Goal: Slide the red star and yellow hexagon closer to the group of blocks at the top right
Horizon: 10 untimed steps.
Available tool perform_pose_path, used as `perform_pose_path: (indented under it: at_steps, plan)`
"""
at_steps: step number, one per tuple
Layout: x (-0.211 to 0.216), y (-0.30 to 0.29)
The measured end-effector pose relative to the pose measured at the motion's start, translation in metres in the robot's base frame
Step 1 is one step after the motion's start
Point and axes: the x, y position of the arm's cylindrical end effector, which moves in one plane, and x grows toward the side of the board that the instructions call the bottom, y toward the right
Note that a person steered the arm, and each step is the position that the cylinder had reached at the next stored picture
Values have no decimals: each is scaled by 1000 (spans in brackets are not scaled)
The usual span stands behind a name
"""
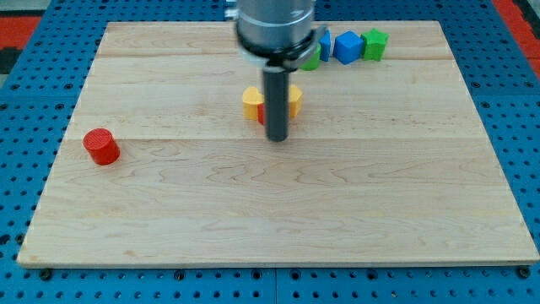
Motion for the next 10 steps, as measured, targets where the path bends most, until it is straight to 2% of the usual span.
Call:
perform_pose_path:
  at_steps: [1, 2, 3, 4, 5, 6, 7, 9, 10]
  plan:
    - [-24, 28]
    - [-6, 28]
    - [-7, -20]
    - [-62, -35]
    - [-68, -38]
    - [-57, -92]
    - [-89, -158]
    - [-97, 35]
    - [-102, 33]
